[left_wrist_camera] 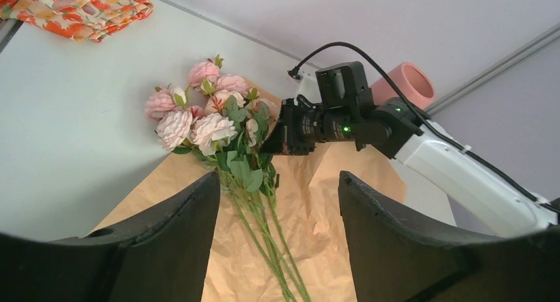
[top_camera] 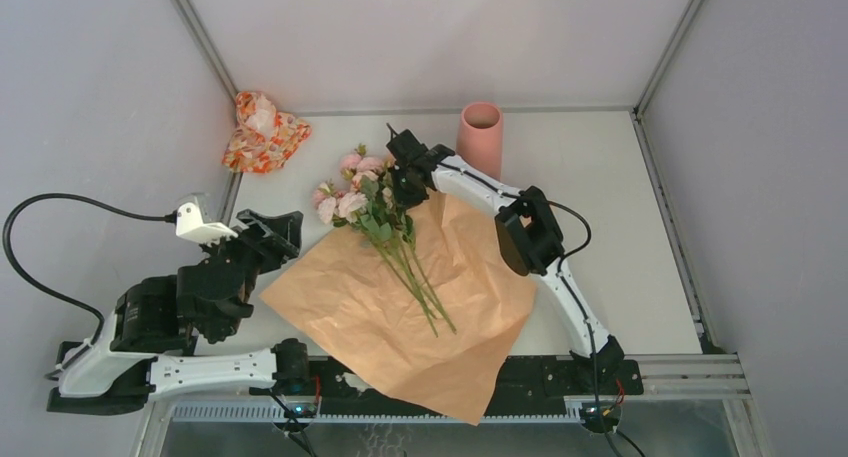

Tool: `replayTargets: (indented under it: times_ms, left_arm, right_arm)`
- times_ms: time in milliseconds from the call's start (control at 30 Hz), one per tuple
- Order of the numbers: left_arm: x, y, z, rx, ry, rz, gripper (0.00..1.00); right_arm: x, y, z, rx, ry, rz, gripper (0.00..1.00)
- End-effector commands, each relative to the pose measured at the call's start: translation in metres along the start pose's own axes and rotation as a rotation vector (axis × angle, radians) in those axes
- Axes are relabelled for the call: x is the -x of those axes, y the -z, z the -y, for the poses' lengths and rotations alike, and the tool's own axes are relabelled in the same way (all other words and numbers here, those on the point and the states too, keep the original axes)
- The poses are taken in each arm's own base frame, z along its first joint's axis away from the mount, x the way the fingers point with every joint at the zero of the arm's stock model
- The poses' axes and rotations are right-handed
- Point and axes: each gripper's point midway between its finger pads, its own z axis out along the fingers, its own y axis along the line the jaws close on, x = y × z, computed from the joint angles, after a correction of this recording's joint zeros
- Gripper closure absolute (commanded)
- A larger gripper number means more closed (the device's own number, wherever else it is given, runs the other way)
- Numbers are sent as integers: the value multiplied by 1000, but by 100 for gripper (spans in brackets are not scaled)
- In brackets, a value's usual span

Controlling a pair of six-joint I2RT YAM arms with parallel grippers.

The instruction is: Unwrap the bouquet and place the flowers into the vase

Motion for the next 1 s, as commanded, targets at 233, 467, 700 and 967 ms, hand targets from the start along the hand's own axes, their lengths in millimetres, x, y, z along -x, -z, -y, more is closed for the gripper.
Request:
replayTargets:
  times_ms: [233, 467, 700, 967]
  left_arm:
    - [3, 2, -5, 1, 38, 6, 29]
    - [0, 0, 1, -1, 21, 0, 29]
    - [-9, -5, 14, -1, -21, -14, 29]
    - [-15, -6, 29, -50, 2, -40, 29]
  right_arm:
    - [79, 208, -64, 131, 104, 443, 100]
    - [108, 318, -69, 134, 183, 762, 100]
    - [136, 476, -57, -8, 260, 1290, 100]
    - [141, 619, -20, -120, 183, 1754, 100]
